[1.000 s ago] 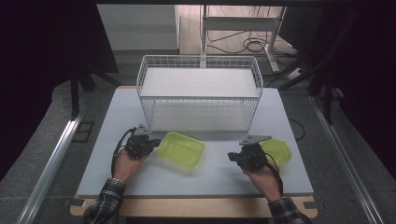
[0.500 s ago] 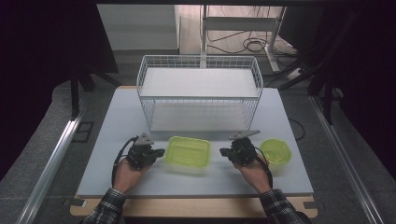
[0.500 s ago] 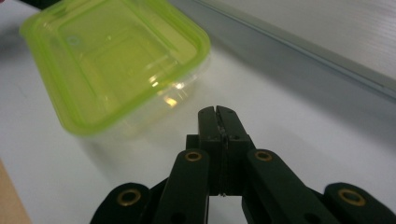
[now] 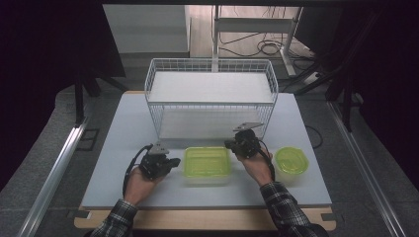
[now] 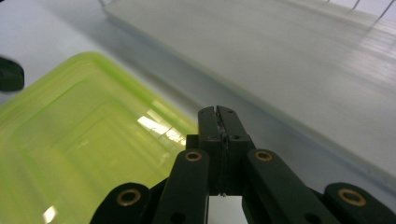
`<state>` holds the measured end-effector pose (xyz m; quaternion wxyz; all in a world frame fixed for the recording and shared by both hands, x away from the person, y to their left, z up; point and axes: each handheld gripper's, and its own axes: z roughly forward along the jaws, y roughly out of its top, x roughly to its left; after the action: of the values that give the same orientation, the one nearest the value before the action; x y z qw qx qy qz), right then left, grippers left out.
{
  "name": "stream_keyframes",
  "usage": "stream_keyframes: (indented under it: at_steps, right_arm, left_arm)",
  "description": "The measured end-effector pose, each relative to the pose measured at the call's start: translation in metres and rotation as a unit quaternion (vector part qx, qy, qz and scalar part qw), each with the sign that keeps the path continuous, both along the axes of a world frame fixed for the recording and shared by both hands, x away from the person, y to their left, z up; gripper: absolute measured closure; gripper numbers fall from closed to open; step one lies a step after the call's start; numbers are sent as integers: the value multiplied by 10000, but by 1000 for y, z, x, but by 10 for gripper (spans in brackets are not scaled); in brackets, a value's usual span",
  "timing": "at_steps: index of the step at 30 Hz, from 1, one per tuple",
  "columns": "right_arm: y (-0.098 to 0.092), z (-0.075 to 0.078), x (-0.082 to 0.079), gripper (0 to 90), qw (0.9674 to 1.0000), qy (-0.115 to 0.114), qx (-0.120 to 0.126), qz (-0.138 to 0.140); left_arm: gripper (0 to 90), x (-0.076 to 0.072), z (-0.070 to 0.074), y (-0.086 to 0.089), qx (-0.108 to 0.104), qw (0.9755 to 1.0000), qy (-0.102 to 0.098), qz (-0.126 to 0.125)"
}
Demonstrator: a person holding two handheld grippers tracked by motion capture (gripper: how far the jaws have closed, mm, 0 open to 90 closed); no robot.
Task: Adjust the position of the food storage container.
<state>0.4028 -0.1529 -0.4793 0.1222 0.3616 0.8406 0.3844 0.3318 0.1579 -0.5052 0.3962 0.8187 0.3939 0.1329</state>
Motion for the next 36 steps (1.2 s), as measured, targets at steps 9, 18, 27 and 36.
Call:
stream_keyframes:
  at_steps: [9, 18, 27, 36]
  right_arm:
    - [3, -12, 16, 891, 9998, 179, -19, -50]
    - [2, -16, 0, 887, 9993, 352, -83, 120]
    - [-5, -12, -22, 858, 9995, 175, -163, 222]
    - [-30, -4, -51, 810, 9997, 163, 77, 169]
  left_arm:
    - [878, 43, -14, -17, -252, 9996, 82, 137]
    - [878, 20, -13, -18, -371, 9990, 226, -108]
    - [868, -15, -11, -20, -313, 9984, 362, -288]
    - [791, -35, -8, -13, -60, 9996, 222, -160]
